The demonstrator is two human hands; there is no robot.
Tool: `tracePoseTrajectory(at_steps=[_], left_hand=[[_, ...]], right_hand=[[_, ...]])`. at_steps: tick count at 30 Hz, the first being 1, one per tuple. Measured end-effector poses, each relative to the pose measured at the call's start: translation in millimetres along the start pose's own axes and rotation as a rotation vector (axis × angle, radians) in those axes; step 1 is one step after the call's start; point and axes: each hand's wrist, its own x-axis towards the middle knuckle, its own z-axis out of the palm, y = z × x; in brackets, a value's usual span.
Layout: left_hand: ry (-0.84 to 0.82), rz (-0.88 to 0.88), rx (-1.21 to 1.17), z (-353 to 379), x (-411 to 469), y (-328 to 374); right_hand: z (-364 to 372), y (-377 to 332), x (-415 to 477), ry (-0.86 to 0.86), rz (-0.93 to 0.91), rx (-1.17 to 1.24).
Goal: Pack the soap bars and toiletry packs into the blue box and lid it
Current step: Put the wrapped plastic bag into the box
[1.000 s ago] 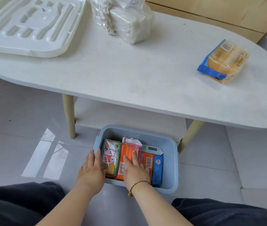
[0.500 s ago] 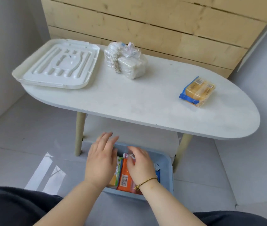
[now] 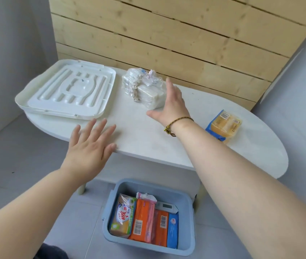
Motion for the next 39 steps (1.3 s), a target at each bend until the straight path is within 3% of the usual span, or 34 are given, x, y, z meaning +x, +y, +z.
tracePoseTrajectory(at_steps=[10, 18, 23, 29, 39], left_hand=[[0.004, 0.091, 0.052, 1.0, 1.7, -5.0], [0.077, 0.115, 0.082, 6.1, 2.1, -8.5], [0.042, 0.110, 0.134, 1.2, 1.4, -6.7], [0.027, 0.056, -0.009, 4.1, -2.2, -5.8], [0.132, 0.115, -0.080, -12.5, -46.3, 8.9]], right_hand=[[14.4, -37.1, 109.4, -0.219, 0.130, -0.201], [31.5, -29.9, 128.4, -0.319, 0.179, -0.360], [27.8, -25.2, 107.9, -0.304, 0.155, -0.391], [14.1, -17.8, 49.3, -0.269, 0.080, -0.360], [-35.2, 6.1, -71.6, -0.171, -0.010, 0.015]])
